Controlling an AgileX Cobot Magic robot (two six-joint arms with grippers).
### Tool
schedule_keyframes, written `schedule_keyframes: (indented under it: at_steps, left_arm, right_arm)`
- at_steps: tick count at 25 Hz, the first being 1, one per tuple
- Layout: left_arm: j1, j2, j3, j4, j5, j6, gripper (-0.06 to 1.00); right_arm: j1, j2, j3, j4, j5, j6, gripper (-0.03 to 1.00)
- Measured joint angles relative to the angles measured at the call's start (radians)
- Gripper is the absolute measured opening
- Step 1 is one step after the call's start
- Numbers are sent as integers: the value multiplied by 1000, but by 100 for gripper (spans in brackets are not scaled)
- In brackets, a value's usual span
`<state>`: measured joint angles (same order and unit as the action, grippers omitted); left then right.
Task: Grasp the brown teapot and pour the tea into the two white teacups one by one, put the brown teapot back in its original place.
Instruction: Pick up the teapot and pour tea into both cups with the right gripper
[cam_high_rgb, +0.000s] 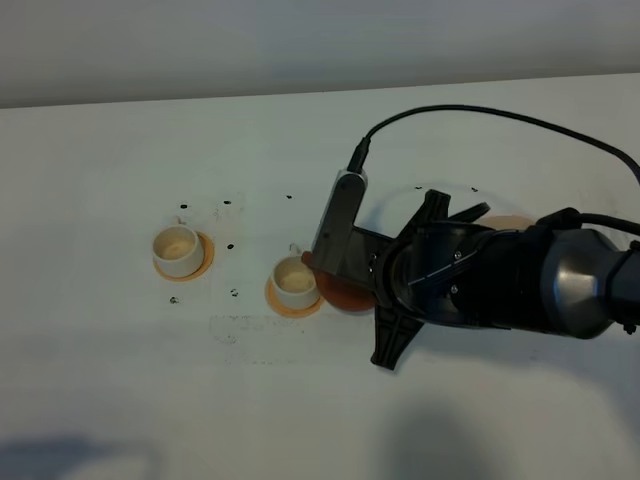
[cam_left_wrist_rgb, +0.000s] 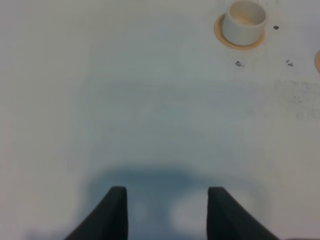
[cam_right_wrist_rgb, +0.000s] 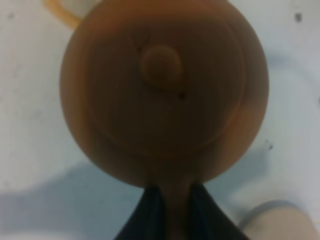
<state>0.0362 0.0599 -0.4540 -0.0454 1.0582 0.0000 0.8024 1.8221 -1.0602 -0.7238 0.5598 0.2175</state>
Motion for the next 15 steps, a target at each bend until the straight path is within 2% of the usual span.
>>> schedule_keyframes:
  at_steps: [15]
  left_arm:
    - [0,0,0,0,0,0,38]
  right_arm:
    - [0,4,-3,-91,16,0,12]
